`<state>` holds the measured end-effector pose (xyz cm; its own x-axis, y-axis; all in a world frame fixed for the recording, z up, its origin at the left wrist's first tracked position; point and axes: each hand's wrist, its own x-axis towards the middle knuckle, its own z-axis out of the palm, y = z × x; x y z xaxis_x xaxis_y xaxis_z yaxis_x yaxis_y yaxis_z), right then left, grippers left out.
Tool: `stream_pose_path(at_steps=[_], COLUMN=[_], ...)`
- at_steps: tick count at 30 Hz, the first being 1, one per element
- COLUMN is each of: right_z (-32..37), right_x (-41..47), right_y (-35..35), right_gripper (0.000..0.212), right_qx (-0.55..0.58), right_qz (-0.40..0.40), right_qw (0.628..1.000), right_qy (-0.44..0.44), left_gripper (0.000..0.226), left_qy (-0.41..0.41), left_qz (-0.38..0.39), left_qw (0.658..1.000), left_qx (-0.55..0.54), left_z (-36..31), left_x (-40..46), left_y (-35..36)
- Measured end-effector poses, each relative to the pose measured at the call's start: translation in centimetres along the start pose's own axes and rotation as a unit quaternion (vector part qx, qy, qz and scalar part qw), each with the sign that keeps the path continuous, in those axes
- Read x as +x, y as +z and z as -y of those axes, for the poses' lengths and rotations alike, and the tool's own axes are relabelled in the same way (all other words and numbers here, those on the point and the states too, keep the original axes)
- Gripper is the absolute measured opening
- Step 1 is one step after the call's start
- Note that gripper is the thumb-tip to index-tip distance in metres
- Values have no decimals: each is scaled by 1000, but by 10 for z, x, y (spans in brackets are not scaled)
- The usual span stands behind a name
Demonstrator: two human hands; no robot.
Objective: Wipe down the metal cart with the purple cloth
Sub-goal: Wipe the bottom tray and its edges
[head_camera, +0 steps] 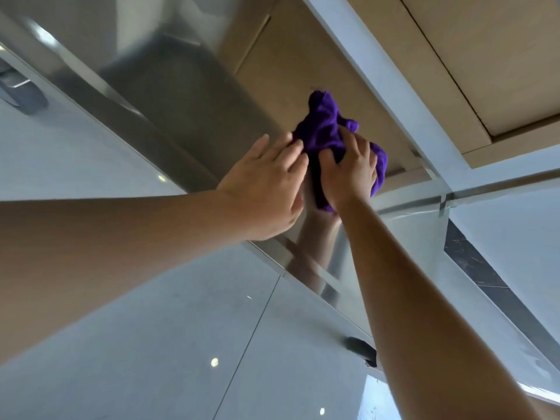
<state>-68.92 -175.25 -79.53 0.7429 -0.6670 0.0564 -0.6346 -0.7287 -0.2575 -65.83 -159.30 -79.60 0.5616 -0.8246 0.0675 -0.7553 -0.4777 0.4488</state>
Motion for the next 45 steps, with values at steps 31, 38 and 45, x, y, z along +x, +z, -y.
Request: stream_pose_path(at_steps=[31,38,45], right_z=[-36,-127,-49], right_x=[-191,-227,-218], right_y=[-1,-24,0], right_gripper=[51,53,69], right_qx=[-143,-149,-118], right_qz=[-93,-134,-100], right_qw=[975,979,987], right_qy=[-140,-43,-53], left_gripper=[51,59,62], left_qy=[-118,-100,-100], left_qz=[41,-8,-3], left_qw=[992,993,993], left_qx=[1,62,60], left_z=[-32,-33,-34], left_x=[21,11,9], left_y=[1,23,23])
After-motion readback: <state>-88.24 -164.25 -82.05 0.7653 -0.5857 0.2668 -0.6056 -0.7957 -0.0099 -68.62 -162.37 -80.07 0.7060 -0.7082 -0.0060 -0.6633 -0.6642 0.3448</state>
